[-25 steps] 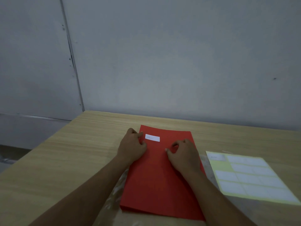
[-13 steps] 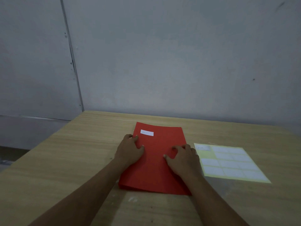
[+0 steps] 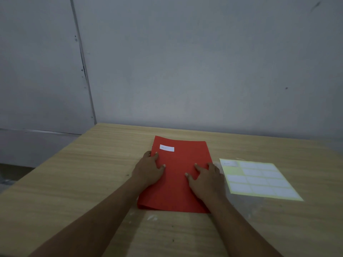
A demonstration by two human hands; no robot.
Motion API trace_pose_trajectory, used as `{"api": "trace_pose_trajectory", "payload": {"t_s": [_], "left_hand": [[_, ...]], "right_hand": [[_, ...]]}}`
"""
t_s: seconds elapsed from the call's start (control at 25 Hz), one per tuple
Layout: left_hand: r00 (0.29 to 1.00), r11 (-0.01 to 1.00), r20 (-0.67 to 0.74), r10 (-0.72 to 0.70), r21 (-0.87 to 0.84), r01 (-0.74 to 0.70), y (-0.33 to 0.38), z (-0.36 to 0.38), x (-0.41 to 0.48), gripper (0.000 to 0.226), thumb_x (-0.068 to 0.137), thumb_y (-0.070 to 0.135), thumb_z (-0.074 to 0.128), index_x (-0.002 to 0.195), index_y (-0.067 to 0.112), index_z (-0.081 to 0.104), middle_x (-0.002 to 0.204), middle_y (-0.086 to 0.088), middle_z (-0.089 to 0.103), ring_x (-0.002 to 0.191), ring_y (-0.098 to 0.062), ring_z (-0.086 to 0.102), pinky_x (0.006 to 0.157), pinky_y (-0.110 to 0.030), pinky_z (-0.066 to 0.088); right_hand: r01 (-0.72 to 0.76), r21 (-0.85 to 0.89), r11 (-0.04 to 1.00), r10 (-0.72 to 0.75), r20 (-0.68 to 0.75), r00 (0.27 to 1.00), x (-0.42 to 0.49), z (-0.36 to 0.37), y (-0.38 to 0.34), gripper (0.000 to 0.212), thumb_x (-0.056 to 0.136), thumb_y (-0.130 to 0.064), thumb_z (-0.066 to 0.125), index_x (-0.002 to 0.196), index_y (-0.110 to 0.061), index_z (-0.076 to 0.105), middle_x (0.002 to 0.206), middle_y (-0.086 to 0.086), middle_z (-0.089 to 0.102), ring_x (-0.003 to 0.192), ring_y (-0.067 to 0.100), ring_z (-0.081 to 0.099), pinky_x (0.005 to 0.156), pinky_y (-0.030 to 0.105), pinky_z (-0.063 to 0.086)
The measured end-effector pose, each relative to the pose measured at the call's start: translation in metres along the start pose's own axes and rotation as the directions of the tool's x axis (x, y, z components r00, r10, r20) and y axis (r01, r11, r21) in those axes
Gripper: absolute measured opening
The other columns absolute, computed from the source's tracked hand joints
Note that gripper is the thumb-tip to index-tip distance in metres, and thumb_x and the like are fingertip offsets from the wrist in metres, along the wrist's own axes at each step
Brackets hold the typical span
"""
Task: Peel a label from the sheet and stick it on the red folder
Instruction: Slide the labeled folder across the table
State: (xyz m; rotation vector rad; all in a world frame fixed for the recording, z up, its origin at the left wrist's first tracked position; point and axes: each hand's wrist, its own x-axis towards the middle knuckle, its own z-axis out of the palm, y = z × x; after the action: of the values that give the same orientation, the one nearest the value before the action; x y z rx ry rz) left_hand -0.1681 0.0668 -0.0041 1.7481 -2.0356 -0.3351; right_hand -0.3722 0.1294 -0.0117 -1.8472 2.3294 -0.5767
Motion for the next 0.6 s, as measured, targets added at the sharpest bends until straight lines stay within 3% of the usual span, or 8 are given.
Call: {"api": "trace_pose_trajectory", "payload": {"t_s": [0.6], "left_hand": [[0.999,0.997,0.031,-0.027,0.072,0.025,-0.043,-0.019,0.027,0.073,0.092,0.050,0.052,0.153,0.015,0.032,0.160,-0.009,0.026,0.145,-0.024,0.035,0.117,-0.039,0.033]], "right_hand": [[0.018,-0.090,0.996,-0.015,0.034,0.999,0.016,0.018,-0.048,0.068,0.093,-0.069,0.035,0.150,-0.033,0.042,0.155,0.014,0.033,0.143,0.033,0.026,0.115,0.048,0.023]]}}
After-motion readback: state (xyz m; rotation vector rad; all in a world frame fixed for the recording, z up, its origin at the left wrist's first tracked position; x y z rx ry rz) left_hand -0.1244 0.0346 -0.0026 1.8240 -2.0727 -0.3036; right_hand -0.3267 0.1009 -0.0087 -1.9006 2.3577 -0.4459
